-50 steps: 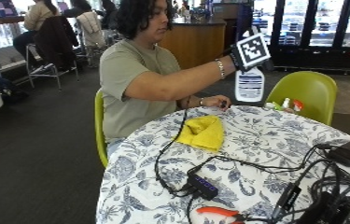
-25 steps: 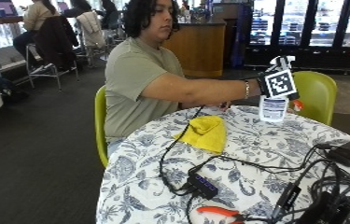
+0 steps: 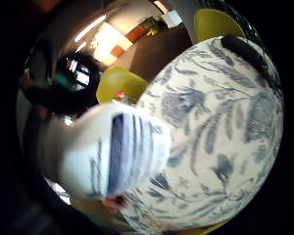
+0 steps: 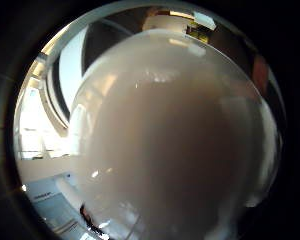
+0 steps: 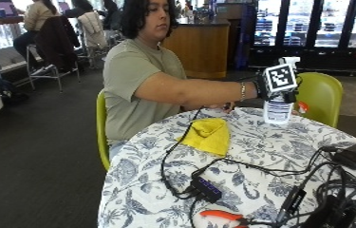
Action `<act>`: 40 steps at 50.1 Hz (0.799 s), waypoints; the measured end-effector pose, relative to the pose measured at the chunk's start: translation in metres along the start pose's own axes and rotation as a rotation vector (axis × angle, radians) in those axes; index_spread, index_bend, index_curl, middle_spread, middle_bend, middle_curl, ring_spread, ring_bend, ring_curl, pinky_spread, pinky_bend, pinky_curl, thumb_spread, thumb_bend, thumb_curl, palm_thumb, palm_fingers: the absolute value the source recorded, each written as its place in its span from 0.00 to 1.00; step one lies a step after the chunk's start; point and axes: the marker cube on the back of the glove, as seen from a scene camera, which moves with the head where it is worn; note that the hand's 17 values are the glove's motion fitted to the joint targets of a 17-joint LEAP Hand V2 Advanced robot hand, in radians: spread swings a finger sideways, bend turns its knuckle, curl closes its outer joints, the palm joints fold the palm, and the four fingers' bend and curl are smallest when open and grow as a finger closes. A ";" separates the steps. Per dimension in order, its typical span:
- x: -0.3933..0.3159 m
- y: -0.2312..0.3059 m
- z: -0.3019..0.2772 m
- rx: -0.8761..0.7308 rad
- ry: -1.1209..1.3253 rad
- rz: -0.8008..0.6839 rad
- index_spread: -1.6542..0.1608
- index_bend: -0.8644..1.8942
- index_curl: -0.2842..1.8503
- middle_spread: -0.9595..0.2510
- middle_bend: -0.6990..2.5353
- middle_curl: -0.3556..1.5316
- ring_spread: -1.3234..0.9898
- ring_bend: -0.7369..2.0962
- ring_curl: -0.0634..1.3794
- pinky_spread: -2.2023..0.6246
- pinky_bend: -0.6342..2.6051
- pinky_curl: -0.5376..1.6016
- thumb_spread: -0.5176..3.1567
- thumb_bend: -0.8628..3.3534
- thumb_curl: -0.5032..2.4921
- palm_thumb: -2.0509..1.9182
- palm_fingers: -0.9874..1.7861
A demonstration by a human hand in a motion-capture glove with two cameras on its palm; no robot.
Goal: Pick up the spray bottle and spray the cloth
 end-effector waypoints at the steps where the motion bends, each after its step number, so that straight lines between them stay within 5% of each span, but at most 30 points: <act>1: 0.000 0.007 -0.007 -0.024 0.038 -0.009 0.78 0.38 0.43 0.73 0.40 0.47 0.52 0.48 0.35 0.74 0.30 0.43 0.35 0.19 0.43 0.73 0.70; 6: -0.003 0.036 -0.037 -0.110 0.241 -0.054 0.76 0.35 0.40 0.76 0.34 0.44 0.53 0.45 0.35 0.78 0.28 0.43 0.39 0.19 0.40 0.70 0.57; 16: -0.004 0.098 -0.093 -0.273 0.412 -0.050 0.72 0.36 0.34 0.73 0.31 0.40 0.52 0.40 0.29 0.82 0.27 0.41 0.42 0.19 0.36 0.66 0.48; 40: -0.045 0.309 -0.188 -0.387 0.616 -0.142 0.68 0.36 0.28 0.69 0.28 0.38 0.50 0.38 0.26 0.84 0.26 0.41 0.44 0.20 0.31 0.64 0.44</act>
